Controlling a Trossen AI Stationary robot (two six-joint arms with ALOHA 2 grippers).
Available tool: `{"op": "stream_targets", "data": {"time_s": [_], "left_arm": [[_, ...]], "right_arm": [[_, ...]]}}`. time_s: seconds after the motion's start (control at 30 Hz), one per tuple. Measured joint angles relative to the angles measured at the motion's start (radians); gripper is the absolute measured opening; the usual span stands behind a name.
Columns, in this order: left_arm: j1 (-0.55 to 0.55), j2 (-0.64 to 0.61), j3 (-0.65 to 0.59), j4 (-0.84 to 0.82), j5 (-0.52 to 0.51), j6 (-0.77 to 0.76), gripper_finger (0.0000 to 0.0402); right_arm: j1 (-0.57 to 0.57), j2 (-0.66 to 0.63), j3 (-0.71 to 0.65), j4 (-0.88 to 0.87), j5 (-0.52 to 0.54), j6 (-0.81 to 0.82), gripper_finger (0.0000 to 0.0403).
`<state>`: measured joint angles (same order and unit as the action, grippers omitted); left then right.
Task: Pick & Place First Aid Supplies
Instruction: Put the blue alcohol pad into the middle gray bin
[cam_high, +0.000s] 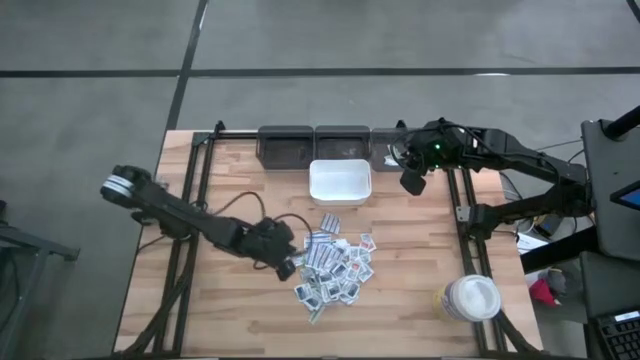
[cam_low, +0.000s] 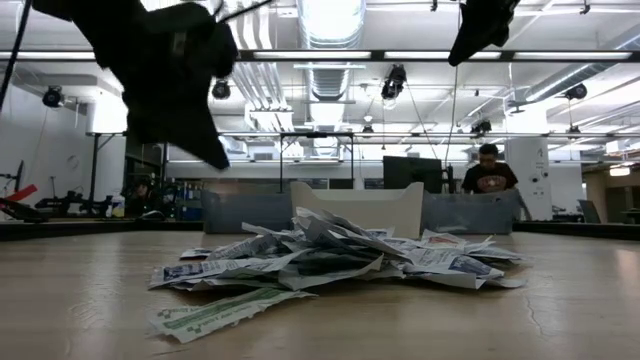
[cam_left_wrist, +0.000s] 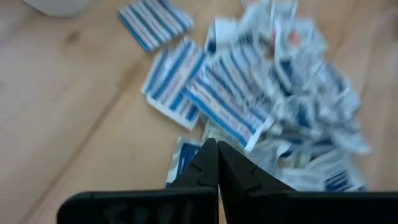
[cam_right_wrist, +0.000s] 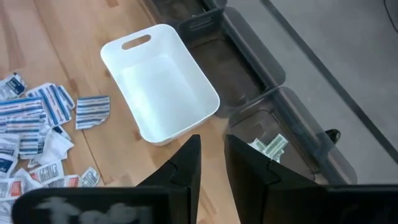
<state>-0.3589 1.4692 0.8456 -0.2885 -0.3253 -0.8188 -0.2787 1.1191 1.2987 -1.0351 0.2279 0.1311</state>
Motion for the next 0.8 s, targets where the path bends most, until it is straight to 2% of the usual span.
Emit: {"op": "stream_targets", "data": {"time_s": [0.23,0.5,0.7,0.8], "left_arm": [[0.012,0.137,0.083,-0.108,0.027,0.044,0.0000],[0.028,0.139,0.110,-0.120,0.043,0.092,0.0006],[0.030,0.137,0.106,-0.115,0.064,0.082,0.0065],[0.030,0.138,0.104,-0.114,0.065,0.072,0.0100]], "right_arm": [[0.000,0.000,-0.001,0.000,0.000,-0.001,0.0079],[0.000,0.000,-0.001,0.002,0.000,-0.036,0.0070],[-0.001,-0.038,-0.031,0.104,-0.007,-0.145,0.0059],[-0.001,-0.100,-0.089,0.201,-0.083,-0.185,0.0054]]}}
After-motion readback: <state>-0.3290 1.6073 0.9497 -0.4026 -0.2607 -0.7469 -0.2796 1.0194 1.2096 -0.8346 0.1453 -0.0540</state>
